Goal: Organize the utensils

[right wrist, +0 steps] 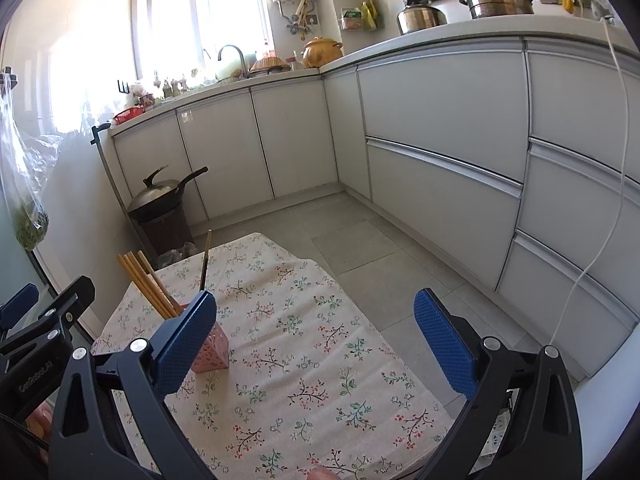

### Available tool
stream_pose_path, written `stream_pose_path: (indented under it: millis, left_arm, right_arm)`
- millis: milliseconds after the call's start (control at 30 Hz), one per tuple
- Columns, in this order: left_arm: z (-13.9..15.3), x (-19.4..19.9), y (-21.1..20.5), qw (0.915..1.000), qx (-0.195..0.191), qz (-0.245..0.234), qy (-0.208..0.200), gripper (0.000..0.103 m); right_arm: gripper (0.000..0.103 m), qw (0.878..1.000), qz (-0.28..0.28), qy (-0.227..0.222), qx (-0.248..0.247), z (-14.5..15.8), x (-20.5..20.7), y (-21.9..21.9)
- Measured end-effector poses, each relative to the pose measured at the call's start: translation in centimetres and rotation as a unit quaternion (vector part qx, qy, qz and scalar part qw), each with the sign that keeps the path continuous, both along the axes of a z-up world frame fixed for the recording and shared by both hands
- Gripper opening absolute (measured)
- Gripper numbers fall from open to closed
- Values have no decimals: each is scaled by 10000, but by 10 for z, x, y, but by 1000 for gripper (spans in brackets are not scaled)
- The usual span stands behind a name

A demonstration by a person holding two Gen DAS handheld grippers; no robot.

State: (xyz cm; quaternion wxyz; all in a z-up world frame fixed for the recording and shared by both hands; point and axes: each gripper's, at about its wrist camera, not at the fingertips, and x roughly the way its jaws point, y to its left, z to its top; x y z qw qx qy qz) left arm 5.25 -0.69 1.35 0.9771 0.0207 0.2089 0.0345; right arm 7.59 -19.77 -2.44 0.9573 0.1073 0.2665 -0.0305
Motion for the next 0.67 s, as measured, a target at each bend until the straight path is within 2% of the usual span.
stream_pose_path:
  millis: [200, 300, 400, 500, 667]
  left_arm:
    - [-1, 1, 0, 9999, -59, -124, 37, 95]
    - [-2, 1, -1, 9999, -27, -160, 10, 89]
    - [-1, 0, 0, 9998, -72, -170, 0, 89]
    - [0, 1, -1, 9998, -25, -191, 33, 96]
    - [2, -1, 0, 9999, -70, -142, -7, 96]
  right_arm:
    - [96, 10000, 7, 19, -5, -2, 1, 0]
    - [96, 10000, 9, 37, -11, -3, 1, 0]
    - [96, 10000, 10, 54, -20, -2, 2, 0]
    - [96, 10000, 9, 51, -13, -2, 1, -1]
    - [96, 10000, 4, 47, 1, -1, 1, -2]
